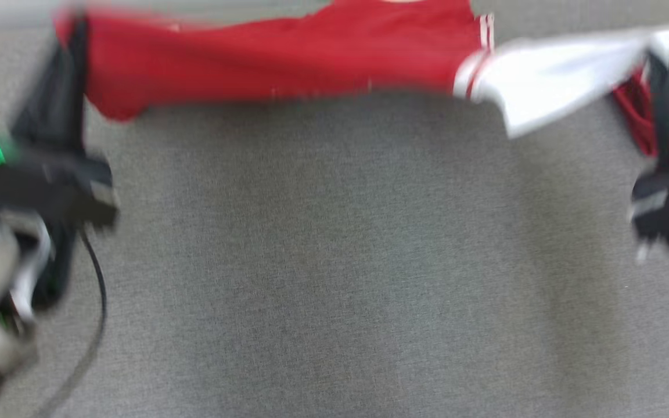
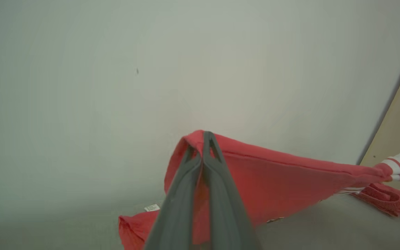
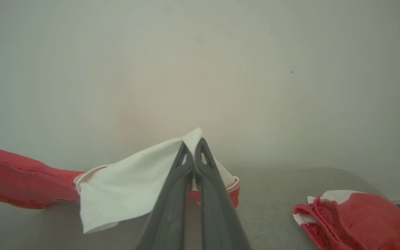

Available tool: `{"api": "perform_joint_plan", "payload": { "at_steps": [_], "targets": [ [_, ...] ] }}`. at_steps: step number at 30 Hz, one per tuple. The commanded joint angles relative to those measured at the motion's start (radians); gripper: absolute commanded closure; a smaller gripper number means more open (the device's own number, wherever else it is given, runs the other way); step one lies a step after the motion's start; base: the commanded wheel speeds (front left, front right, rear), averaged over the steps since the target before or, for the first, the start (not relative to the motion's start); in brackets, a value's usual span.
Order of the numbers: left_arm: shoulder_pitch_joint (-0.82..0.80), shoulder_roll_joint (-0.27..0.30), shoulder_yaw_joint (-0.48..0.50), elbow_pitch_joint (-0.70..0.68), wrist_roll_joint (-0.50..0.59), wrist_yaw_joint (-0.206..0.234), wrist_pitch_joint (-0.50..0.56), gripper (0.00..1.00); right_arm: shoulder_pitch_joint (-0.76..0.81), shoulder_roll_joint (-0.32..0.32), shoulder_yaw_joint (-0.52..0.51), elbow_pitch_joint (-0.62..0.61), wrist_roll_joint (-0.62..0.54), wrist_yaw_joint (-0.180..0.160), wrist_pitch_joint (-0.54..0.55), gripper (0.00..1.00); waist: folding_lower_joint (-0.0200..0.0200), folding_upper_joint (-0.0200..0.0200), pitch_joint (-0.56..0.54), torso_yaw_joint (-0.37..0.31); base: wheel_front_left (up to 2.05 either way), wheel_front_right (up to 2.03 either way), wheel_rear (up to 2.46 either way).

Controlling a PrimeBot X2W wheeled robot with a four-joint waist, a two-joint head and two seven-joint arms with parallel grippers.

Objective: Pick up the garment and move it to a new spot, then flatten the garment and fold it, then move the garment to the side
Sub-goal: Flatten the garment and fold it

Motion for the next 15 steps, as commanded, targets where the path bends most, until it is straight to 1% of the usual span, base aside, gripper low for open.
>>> {"api": "perform_joint_plan", "payload": {
  "at_steps": [1,3,7,11,15],
  "targets": [
    [0.092,0.004,0.023,-0.036,0.013,0.015,-0.003,1.0,0.083,0.035,-0.027,-0.057,-0.018,-0.002,0.023,1.0,0.0003,0.0003,-0.029,-0.004,0.0,0.0,0.0],
    [0.185,-0.004,0.056,-0.067,0.019,0.024,-0.003,1.0,0.166,0.07,-0.05,-0.117,-0.035,-0.002,0.05,1.0,0.0003,0.0003,-0.04,-0.003,0.0,0.0,0.0],
    [0.345,-0.032,0.108,-0.115,0.049,0.027,-0.003,1.0,0.311,0.138,-0.088,-0.204,-0.056,-0.002,0.094,1.0,0.0003,0.0003,-0.06,0.0,0.0,0.0,0.0],
    [0.487,-0.063,0.155,-0.122,0.078,0.007,-0.003,1.0,0.42,0.185,-0.115,-0.244,-0.066,-0.002,0.113,1.0,0.0003,0.0003,-0.077,0.002,0.0,0.0,0.0],
    [0.603,-0.111,0.193,-0.111,0.114,-0.014,-0.003,1.0,0.517,0.208,-0.128,-0.251,-0.081,-0.002,0.118,1.0,0.0003,0.0003,-0.1,0.012,0.0,0.0,0.0]
  ]
}}
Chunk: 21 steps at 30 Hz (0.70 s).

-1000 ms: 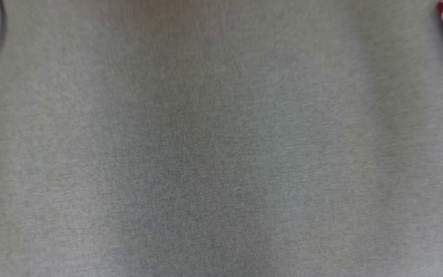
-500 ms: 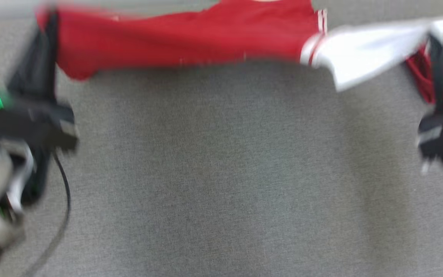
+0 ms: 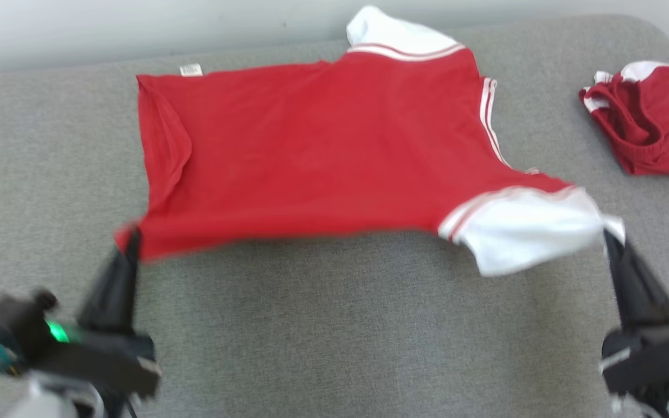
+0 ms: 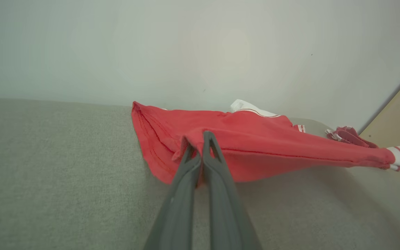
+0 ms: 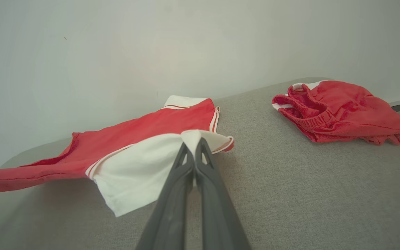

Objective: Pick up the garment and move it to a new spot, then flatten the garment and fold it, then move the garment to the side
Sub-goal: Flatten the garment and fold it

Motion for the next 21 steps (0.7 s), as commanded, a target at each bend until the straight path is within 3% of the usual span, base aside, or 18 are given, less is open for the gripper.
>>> {"api": "perform_joint_plan", "payload": {
  "at_steps": [1,9,21],
  "targets": [
    [0.031,-0.009,0.0,0.009,0.017,-0.01,-0.003,1.0,0.027,0.008,-0.002,-0.004,-0.008,-0.002,-0.002,1.0,0.0001,0.0001,-0.014,0.009,0.0,0.0,0.0],
    [0.178,-0.101,0.0,0.089,0.097,-0.05,-0.003,1.0,0.182,0.051,-0.015,0.01,-0.027,-0.002,0.006,1.0,0.0001,0.0001,-0.057,0.025,0.0,0.0,0.0],
    [0.311,-0.182,0.05,0.218,0.193,-0.101,-0.003,1.0,0.348,0.058,-0.009,0.082,-0.015,-0.002,0.029,1.0,0.0001,0.0001,-0.123,0.046,0.0,0.0,0.0]
  ]
}}
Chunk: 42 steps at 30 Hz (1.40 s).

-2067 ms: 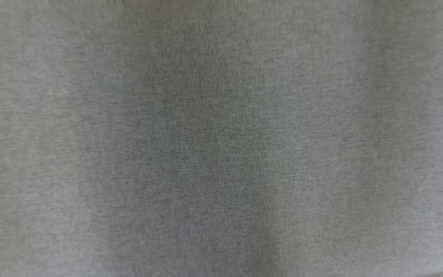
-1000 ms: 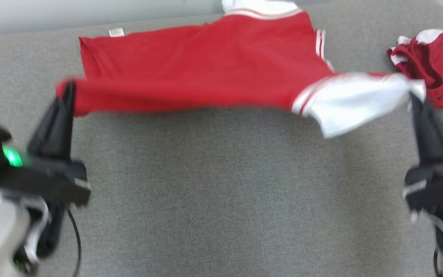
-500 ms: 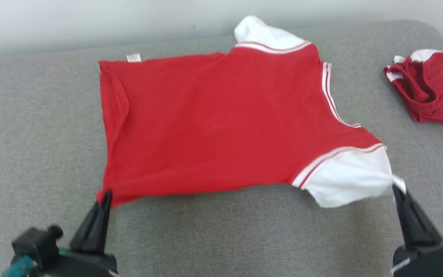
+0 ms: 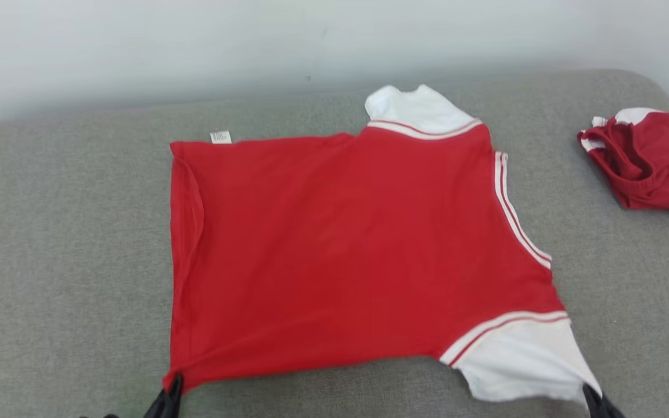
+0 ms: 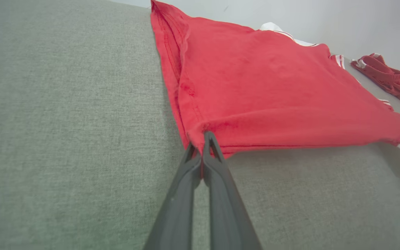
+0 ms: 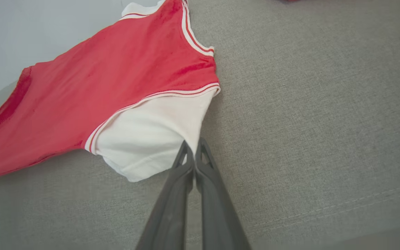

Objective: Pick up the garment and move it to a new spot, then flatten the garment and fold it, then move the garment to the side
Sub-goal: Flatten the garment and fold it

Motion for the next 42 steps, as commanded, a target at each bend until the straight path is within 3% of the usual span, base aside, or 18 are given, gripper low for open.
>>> {"api": "perform_joint_plan", "payload": {
  "at_steps": [1,10,19,30,42],
  "targets": [
    [0.018,-0.005,0.015,0.01,0.013,-0.004,-0.003,1.0,0.019,-0.001,-0.001,0.003,0.004,-0.002,0.003,1.0,0.0001,0.0001,-0.014,0.01,0.0,0.0,0.0],
    [0.058,-0.039,0.052,0.071,0.061,-0.048,-0.003,1.0,0.141,0.007,-0.002,-0.002,0.019,-0.002,0.027,1.0,0.0001,0.0001,-0.029,0.037,0.0,0.0,0.0],
    [0.042,-0.063,0.067,0.084,0.099,-0.064,-0.003,1.0,0.109,0.019,0.028,0.011,0.028,-0.002,0.002,1.0,0.0001,0.0001,-0.029,0.043,0.0,0.0,0.0],
    [0.02,-0.051,0.074,-0.003,0.152,-0.051,0.01,1.0,-0.109,-0.068,0.072,0.05,0.059,-0.002,0.007,1.0,0.0001,0.0001,-0.016,0.038,0.0,0.0,0.0],
    [-0.124,-0.041,0.054,0.021,0.167,-0.068,0.049,1.0,-0.452,-0.162,0.136,0.304,0.074,-0.002,-0.016,1.0,0.0001,0.0001,0.015,0.062,0.0,0.0,0.0]
  ]
}}
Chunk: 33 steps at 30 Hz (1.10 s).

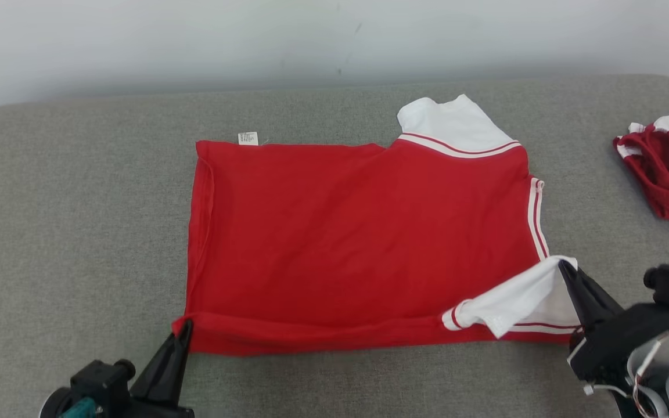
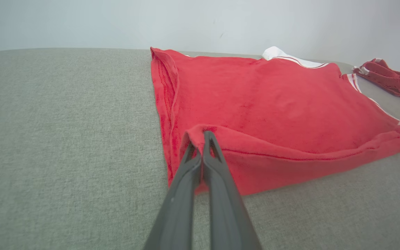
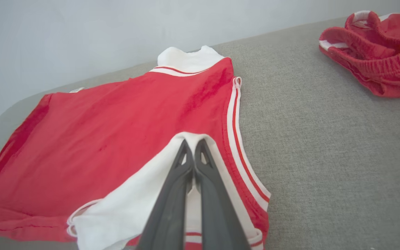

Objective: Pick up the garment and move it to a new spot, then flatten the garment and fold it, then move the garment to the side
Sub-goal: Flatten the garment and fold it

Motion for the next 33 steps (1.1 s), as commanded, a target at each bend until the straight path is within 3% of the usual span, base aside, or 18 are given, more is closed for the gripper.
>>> {"api": "perform_joint_plan", "payload": {
  "at_steps": [1,6,17,18,19,20,21,33],
  "targets": [
    [-0.029,0.001,-0.001,0.011,0.005,-0.004,0.002,1.0,-0.044,-0.012,0.012,0.043,-0.001,-0.002,-0.005,1.0,-0.0001,0.0,0.012,0.002,0.0,0.0,0.0],
    [-0.115,-0.001,-0.016,0.061,0.01,-0.019,-0.002,1.0,-0.193,-0.02,0.042,0.21,0.008,-0.002,-0.043,1.0,-0.0001,0.0,0.05,0.004,0.0,0.0,0.0],
    [-0.219,-0.002,-0.043,0.15,0.016,-0.035,-0.015,1.0,-0.365,0.0,0.102,0.435,0.018,-0.002,-0.144,1.0,-0.0001,0.0,0.093,-0.001,0.0,0.0,0.0],
    [-0.228,-0.004,-0.044,0.158,0.02,-0.036,-0.017,1.0,-0.376,-0.001,0.109,0.45,0.019,-0.002,-0.16,0.51,-0.0001,0.0,0.094,0.0,0.0,0.0,0.0],
    [-0.236,-0.005,-0.044,0.164,0.026,-0.034,-0.022,0.75,-0.38,0.0,0.115,0.464,0.022,-0.002,-0.173,0.0,-0.0001,0.0,0.094,0.001,0.0,0.0,0.0],
    [-0.24,-0.007,-0.046,0.172,0.034,-0.031,-0.026,0.05,-0.382,0.001,0.121,0.477,0.026,-0.002,-0.187,0.0,-0.0001,0.0,0.093,0.002,0.0,0.0,0.0],
    [-0.244,-0.01,-0.046,0.18,0.036,-0.028,-0.03,0.0,-0.383,-0.001,0.127,0.486,0.03,-0.002,-0.2,0.0,-0.0001,0.0,0.091,0.002,0.0,0.0,0.0],
    [-0.153,-0.044,0.01,0.173,0.04,0.007,-0.052,0.0,-0.237,-0.095,0.199,0.458,0.059,-0.002,-0.305,0.0,-0.0001,0.0,0.037,0.002,0.0,0.0,0.0]
  ]
}}
